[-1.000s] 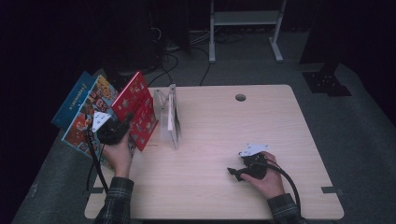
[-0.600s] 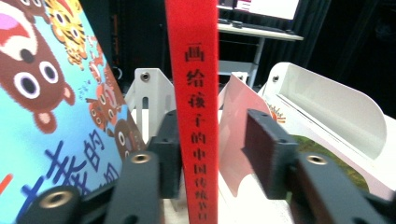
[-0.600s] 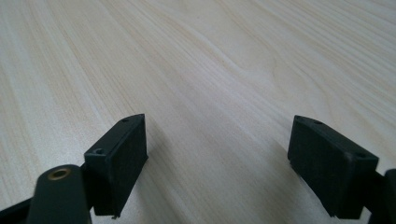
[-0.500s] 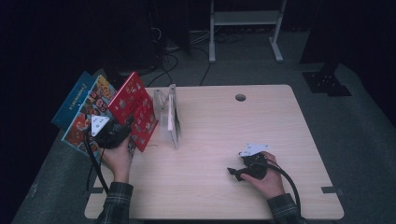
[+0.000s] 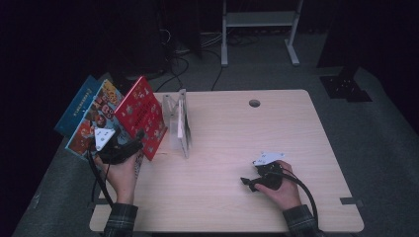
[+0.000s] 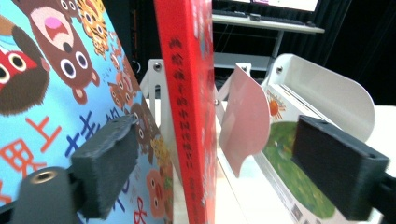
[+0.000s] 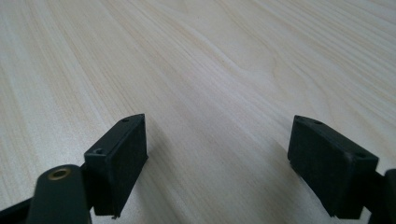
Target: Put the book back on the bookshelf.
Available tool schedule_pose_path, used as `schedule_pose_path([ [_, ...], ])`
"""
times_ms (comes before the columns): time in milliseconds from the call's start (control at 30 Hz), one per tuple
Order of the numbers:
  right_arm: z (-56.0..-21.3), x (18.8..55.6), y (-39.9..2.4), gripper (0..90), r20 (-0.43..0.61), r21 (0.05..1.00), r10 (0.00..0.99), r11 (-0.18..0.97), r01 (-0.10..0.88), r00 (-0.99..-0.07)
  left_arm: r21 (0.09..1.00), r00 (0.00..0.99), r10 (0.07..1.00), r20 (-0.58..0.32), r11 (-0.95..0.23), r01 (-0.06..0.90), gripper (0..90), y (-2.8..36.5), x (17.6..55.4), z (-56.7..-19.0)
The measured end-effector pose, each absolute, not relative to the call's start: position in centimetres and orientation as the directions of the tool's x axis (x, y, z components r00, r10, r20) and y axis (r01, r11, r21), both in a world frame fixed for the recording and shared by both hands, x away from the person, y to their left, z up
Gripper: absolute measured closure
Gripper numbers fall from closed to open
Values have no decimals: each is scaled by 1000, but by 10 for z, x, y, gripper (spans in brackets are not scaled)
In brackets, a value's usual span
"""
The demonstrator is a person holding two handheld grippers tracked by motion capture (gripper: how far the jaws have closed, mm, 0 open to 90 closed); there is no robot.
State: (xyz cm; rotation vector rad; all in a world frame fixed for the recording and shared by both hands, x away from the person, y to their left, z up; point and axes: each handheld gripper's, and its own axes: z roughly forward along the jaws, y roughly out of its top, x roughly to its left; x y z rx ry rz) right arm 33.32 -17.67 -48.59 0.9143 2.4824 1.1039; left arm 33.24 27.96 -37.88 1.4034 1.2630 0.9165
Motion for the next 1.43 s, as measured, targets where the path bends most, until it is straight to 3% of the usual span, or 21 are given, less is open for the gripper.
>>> schedule_pose_path([
  [467, -486, 333, -177, 185, 6, 741, 647, 509, 438, -763, 972, 256, 964, -79, 18, 233, 29, 275, 300, -369],
  [1433, -486, 333, -177, 185, 6, 741, 647, 509, 438, -762, 970, 382, 923, -51, -45, 239, 13, 260, 260, -377],
])
